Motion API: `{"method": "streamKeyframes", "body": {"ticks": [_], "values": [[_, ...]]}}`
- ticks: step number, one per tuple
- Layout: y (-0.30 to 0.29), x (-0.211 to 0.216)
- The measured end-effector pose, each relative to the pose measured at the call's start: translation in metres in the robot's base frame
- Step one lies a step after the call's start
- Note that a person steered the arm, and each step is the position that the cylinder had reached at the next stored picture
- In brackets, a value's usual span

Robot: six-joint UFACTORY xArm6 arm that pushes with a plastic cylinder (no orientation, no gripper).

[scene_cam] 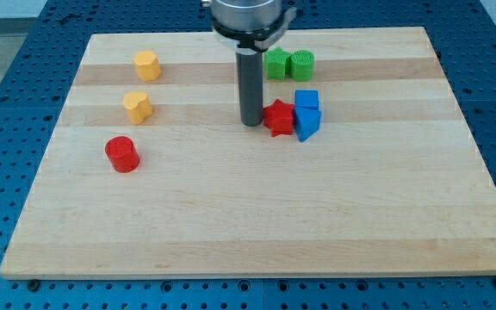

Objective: Move the blue triangle slightly right

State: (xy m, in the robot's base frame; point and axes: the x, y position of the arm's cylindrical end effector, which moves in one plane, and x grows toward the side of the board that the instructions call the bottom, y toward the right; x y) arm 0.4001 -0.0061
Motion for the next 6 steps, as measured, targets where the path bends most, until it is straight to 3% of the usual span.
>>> {"method": "streamKeyframes", "body": {"ticks": [2, 4, 5, 6], "values": [[0.012, 0.055], [0.068, 0.012], [0.065, 0.015], [0.036, 0.045]]}}
